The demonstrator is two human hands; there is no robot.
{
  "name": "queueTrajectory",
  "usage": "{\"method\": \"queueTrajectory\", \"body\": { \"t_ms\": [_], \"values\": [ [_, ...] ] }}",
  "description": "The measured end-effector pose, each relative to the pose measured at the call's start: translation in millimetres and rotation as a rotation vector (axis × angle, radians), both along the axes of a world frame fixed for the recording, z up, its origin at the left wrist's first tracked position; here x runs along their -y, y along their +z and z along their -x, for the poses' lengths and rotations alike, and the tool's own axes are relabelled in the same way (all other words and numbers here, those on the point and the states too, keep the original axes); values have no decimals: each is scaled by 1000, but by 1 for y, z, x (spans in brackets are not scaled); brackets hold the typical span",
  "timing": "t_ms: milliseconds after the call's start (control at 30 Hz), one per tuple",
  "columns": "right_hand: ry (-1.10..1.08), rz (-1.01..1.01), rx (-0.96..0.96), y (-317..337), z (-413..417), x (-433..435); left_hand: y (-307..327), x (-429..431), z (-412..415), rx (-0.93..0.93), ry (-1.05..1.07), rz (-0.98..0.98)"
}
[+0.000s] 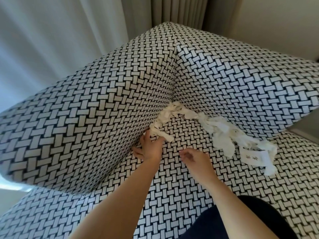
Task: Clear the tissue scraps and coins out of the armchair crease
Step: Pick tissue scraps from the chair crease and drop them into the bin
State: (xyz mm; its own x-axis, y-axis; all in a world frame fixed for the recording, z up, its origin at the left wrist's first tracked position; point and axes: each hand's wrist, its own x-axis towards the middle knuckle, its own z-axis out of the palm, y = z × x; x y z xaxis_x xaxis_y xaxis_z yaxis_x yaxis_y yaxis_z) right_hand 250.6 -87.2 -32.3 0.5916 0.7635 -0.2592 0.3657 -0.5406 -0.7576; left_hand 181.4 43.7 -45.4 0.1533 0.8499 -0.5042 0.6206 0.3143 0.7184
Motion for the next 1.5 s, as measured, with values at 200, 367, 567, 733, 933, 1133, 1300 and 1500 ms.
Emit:
{"method": "queueTrajectory", "body": {
  "t_ms": [200,367,567,733,933,1133,1300,1500],
  "values": [
    [-16,-3,-20,-1,0,1,1,2,0,-14,-39,-38],
    [-27,-20,-33,-3,0,-2,8,-5,-9,-92,-138,33],
    [-48,-48,-53,-9,-3,-5,9,-2,-20,-219,-250,-16],
    [-57,-45,-59,-12,-4,-7,3,-6,-25,-200,-296,-36],
    [-54,-46,-54,-18,-6,-8,4,-20,-35,62,-101,80],
    [-79,-44,-74,-23,-8,-9,-15,-21,-26,-37,-96,-93],
    [-94,-58,-83,-23,-8,-10,-19,-17,-5,17,-133,-234],
    [-99,-59,-110,-22,-8,-7,-18,-13,9,-17,-184,-280]
  ]
}}
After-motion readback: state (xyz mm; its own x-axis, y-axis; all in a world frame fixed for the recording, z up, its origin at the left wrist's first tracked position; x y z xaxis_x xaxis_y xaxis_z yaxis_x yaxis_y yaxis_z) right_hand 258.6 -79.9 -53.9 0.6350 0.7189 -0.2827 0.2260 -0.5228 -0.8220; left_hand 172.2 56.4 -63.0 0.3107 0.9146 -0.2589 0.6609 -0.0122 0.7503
